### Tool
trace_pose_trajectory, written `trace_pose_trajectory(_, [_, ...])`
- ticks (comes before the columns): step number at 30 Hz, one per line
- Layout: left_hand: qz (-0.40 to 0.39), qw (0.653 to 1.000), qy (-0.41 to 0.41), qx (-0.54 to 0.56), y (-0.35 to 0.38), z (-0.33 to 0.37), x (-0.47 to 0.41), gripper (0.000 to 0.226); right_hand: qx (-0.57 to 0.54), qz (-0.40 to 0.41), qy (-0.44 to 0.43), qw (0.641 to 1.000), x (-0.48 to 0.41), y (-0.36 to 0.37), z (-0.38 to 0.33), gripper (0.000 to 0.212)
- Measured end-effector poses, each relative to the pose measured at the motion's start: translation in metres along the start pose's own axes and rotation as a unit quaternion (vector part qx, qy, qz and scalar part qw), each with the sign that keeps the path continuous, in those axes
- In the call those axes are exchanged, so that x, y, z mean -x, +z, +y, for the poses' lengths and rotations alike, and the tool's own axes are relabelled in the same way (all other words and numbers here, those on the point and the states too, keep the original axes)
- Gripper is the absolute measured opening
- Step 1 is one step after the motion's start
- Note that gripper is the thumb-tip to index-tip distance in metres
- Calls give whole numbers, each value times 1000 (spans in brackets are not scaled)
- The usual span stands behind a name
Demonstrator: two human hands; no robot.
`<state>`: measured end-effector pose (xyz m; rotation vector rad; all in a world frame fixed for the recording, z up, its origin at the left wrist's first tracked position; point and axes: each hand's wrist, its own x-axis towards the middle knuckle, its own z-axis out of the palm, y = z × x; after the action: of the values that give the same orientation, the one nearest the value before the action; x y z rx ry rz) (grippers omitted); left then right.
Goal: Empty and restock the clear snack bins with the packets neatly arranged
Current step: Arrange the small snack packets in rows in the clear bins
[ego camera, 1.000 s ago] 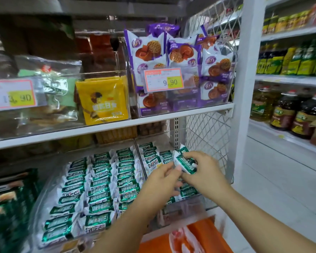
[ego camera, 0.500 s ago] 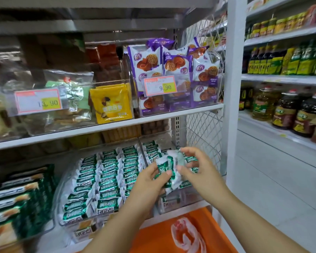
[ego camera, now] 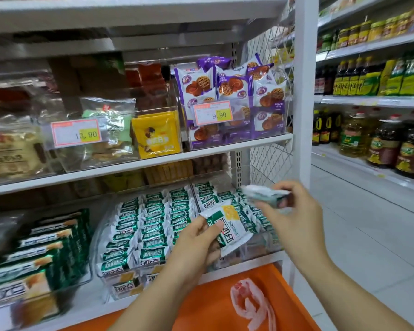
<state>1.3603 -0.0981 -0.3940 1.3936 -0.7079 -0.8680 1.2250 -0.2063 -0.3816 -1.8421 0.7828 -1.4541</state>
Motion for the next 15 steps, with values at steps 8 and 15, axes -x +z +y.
trace_pose_trajectory(8, [23,995,-32,95,1,4,-1,22,42,-125,-175,976,11,16,18,27])
trace_pose_trajectory(15, [60,992,-30,102,-12,13,-1,30,-107,-205,-68,970,19,14,6,11])
